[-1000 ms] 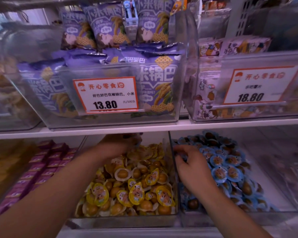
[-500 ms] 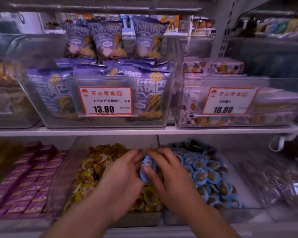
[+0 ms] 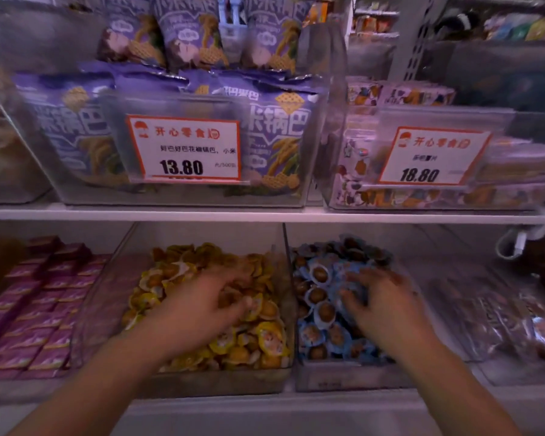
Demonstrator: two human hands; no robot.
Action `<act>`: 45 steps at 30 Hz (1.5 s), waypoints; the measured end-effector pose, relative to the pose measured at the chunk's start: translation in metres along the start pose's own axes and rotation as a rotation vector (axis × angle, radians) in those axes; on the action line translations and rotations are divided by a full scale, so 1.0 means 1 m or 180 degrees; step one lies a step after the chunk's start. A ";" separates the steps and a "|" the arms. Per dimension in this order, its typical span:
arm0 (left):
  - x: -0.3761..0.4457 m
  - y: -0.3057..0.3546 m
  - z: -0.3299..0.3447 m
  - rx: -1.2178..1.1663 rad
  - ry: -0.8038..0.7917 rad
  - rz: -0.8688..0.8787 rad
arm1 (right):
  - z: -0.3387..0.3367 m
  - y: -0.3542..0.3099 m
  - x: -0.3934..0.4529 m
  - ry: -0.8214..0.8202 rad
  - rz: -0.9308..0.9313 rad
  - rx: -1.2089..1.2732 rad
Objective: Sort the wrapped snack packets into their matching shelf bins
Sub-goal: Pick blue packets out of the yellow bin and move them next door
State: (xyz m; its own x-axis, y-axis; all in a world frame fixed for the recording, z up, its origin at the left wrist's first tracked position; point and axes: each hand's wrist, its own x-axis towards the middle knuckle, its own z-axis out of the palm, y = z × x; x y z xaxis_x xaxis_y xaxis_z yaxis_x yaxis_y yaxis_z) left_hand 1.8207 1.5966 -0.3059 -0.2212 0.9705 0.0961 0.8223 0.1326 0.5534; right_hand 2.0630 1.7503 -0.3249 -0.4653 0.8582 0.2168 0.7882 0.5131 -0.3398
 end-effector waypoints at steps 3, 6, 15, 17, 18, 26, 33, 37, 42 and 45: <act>0.007 -0.004 0.028 0.0585 -0.1069 0.0061 | 0.013 -0.020 -0.007 0.0225 -0.0179 0.1047; 0.021 -0.003 0.056 0.0571 -0.1139 0.0187 | 0.026 -0.061 -0.011 0.0193 -0.0301 0.2281; 0.084 -0.038 0.040 0.1899 -0.0584 0.0608 | 0.047 -0.083 -0.001 0.0249 -0.0330 0.2504; 0.100 -0.050 0.024 0.2023 -0.0415 0.0597 | 0.047 -0.082 -0.002 0.0245 -0.0342 0.2522; 0.105 -0.057 0.016 0.2025 -0.0385 0.0530 | 0.047 -0.081 -0.002 0.0244 -0.0348 0.2532; 0.087 -0.073 -0.017 0.1785 -0.0561 0.0365 | 0.048 -0.082 0.001 0.0270 -0.0286 0.2672; 0.059 -0.034 0.037 0.2218 -0.1029 0.1089 | 0.049 -0.083 0.002 0.0456 -0.0326 0.2601; 0.056 -0.053 0.023 0.2750 -0.0875 0.1020 | 0.047 -0.082 0.001 0.0359 -0.0341 0.2616; 0.064 -0.067 -0.010 0.2527 -0.0558 0.0641 | 0.046 -0.081 0.000 0.0261 -0.0315 0.2628; 0.068 -0.071 -0.021 0.2438 -0.0754 0.0342 | 0.046 -0.082 0.000 0.0302 -0.0345 0.2596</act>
State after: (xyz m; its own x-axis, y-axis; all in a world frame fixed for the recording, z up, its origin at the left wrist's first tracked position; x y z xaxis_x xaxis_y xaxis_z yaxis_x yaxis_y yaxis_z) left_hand 1.7359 1.6494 -0.3214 -0.0742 0.9913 -0.1090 0.9826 0.0540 -0.1776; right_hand 1.9803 1.7090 -0.3392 -0.4570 0.8175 0.3505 0.1842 0.4725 -0.8619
